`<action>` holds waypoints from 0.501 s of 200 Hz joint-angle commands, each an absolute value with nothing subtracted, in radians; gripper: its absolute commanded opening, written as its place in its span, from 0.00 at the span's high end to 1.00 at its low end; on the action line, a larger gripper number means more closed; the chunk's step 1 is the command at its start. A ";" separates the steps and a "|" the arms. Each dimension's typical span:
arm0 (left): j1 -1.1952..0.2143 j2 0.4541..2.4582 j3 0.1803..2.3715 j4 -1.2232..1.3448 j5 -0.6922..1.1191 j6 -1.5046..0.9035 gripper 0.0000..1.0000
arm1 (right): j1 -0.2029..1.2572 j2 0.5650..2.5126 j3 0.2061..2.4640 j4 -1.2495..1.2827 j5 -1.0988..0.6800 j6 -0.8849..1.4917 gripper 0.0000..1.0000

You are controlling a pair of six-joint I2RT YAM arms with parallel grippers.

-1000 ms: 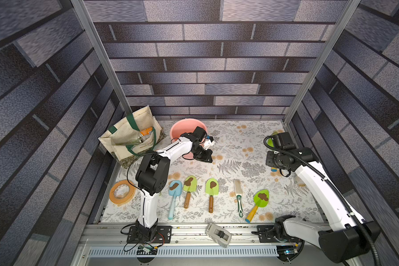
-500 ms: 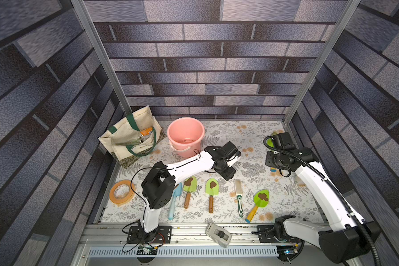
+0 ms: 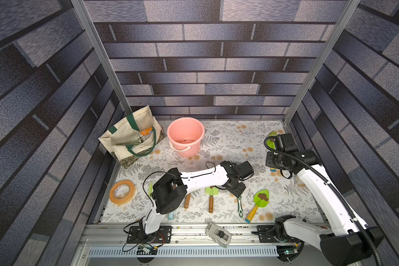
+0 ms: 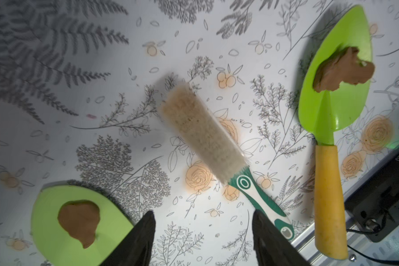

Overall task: Brush the soil off the hand trowel and place it into the bucket
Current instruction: Move the brush to the center of the board.

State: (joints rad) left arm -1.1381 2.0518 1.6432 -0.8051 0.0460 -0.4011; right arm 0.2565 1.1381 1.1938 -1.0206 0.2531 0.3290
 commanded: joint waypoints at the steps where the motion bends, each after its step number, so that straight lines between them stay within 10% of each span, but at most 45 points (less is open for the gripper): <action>1: -1.164 2.099 1.714 -0.888 0.054 -0.445 0.32 | 0.253 1.118 1.206 -1.000 0.242 0.296 0.89; 100: -1.143 2.237 1.826 -0.944 0.138 -0.418 0.37 | 0.253 1.117 1.192 -0.980 0.234 0.287 0.89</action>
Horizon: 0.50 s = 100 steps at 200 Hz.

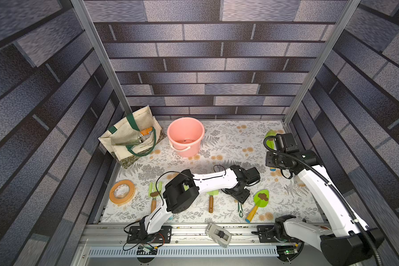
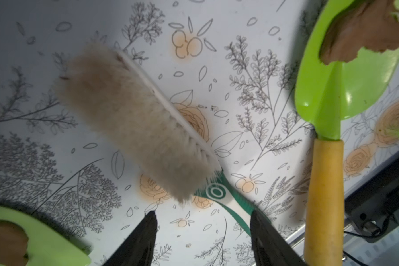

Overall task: Brush the soil off the hand trowel and place it into the bucket
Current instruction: Move the brush to the center of the board.

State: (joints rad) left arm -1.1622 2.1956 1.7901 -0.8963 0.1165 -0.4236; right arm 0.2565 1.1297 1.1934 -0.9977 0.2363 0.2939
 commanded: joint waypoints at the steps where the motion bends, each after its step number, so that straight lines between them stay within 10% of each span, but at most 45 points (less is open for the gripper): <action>1: -1.143 2.239 1.826 -0.944 0.137 -0.418 0.37 | 0.253 1.117 1.193 -0.980 0.234 0.287 0.89; 55: -1.129 2.260 1.815 -0.945 0.034 -0.395 0.44 | 0.253 1.132 1.200 -0.974 0.243 0.295 0.89; 100: -1.026 2.238 1.766 -0.845 -0.036 -0.318 0.70 | 0.253 1.164 1.203 -0.971 0.234 0.293 0.89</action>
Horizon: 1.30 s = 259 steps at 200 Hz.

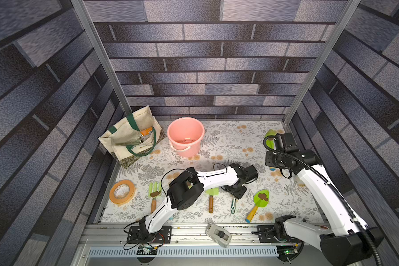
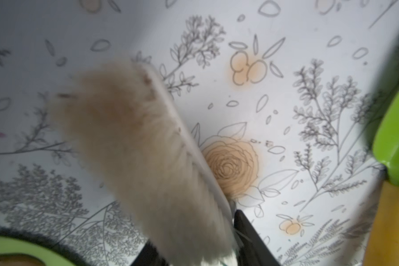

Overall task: Brush the soil off the hand trowel and place it into the bucket
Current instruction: Move the brush to the center of the board.

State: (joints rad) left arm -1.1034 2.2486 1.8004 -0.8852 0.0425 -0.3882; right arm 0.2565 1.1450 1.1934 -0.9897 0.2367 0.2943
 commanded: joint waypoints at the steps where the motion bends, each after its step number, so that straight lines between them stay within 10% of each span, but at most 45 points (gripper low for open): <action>1: -1.022 2.238 1.766 -0.843 -0.037 -0.315 0.71 | 0.252 1.165 1.204 -0.972 0.234 0.293 0.89; 45: -0.928 2.236 1.831 -0.807 -0.022 -0.235 0.91 | 0.253 1.214 1.219 -0.980 0.223 0.289 0.89; 129: -0.812 2.506 2.274 -0.949 -0.090 -0.081 0.91 | 0.253 1.312 1.286 -0.999 0.212 0.307 0.89; 207: -0.757 2.447 2.192 -0.913 0.079 -0.138 0.54 | 0.253 1.333 1.284 -0.999 0.192 0.326 0.89; 259: -0.704 2.228 1.839 -0.737 0.224 -0.270 0.48 | 0.253 1.338 1.277 -0.991 0.178 0.324 0.90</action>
